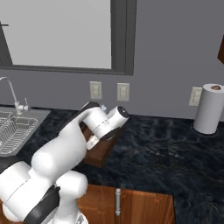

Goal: Take out the milk from the fridge and place it on the tray on the counter. Then take the sugar cube near the tray and place it in the tray.

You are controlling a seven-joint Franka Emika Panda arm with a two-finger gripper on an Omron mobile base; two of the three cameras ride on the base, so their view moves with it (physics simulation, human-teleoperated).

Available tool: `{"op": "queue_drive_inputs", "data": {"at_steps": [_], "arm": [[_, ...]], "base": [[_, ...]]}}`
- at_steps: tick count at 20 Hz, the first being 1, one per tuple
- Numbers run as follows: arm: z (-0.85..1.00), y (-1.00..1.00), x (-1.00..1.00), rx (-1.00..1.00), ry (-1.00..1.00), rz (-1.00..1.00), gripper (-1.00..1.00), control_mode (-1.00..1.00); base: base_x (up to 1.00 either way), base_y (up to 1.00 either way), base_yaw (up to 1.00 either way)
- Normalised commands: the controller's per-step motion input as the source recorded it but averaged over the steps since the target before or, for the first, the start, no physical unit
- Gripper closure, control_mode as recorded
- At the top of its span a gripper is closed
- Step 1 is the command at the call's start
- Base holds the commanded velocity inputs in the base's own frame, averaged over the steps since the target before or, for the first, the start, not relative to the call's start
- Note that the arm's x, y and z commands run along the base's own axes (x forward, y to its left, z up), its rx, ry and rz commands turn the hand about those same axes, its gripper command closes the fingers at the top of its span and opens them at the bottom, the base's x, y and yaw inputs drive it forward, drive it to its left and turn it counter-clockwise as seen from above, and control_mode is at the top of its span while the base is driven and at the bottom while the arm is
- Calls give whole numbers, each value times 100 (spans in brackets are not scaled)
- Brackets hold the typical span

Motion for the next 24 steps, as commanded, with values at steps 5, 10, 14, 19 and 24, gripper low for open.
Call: {"op": "queue_drive_inputs", "data": {"at_steps": [5, 10, 14, 19, 24], "arm": [[-11, 5, 0, -2, 0, -3, 100, -100], [-17, 3, 7, -4, 0, -2, 100, -100], [-15, 1, 13, -3, 0, 0, 100, -100], [-12, 0, 24, 0, 0, 0, 100, -100], [-18, 0, 25, 0, 0, 1, 100, -100]], "base": [[0, 0, 0], [0, 0, 0], [0, 0, 0], [0, 0, 0], [0, 0, 0]]}}
